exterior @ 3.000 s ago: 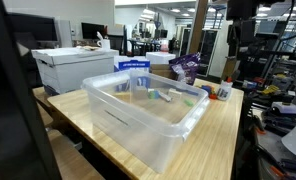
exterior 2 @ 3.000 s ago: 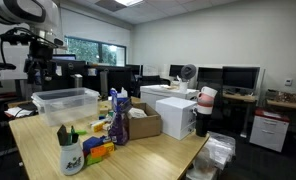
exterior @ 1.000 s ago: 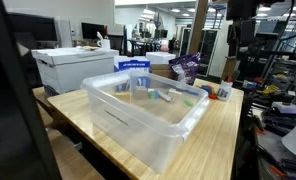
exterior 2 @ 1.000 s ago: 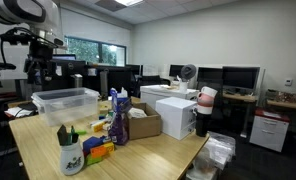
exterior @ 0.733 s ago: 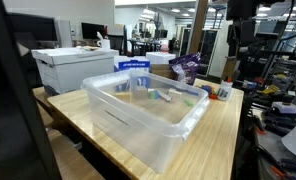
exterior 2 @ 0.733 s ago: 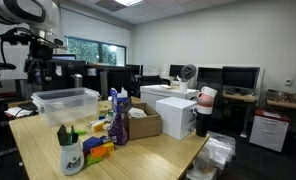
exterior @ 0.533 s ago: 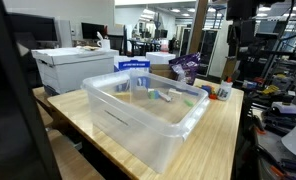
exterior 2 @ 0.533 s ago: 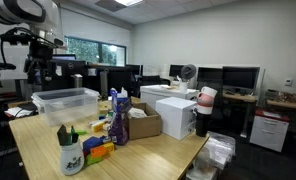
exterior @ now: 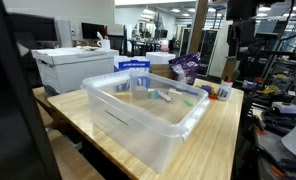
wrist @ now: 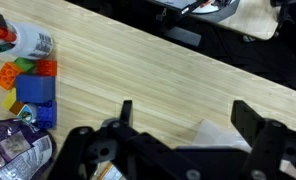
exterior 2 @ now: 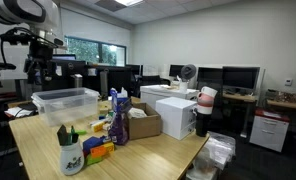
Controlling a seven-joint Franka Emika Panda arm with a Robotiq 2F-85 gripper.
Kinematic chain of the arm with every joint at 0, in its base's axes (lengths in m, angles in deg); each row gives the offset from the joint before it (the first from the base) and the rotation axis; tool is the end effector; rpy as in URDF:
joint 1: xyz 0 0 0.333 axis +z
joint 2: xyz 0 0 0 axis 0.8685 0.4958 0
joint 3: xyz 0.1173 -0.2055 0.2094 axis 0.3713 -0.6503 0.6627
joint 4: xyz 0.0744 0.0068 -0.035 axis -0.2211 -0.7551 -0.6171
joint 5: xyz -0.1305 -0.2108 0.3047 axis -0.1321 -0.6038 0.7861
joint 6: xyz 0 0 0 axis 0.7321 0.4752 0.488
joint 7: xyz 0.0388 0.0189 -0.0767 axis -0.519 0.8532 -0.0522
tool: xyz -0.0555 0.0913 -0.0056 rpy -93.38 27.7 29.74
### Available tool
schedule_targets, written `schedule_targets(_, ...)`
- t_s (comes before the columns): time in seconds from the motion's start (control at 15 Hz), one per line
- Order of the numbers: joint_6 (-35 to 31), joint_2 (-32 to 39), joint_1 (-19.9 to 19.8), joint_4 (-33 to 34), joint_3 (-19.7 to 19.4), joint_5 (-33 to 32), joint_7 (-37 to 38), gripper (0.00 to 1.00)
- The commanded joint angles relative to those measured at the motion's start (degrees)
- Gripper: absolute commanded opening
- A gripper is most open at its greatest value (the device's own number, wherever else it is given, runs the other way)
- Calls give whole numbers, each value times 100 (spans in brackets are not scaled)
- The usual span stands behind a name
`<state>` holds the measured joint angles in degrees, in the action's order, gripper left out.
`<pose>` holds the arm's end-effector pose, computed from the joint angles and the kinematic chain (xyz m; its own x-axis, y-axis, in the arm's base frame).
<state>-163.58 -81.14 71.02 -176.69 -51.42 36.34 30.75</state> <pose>0.3373 0.0919 0.4411 0.9445 0.2650 -0.1939 0.2711 -0.9625 0.0050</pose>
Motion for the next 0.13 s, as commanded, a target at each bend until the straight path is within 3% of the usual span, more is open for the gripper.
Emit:
schedule_targets(0.0,9,-1,-84,7,75,36,-35,100)
schedule_targets(0.07,9,-1,-84,7,75,36,-35,100)
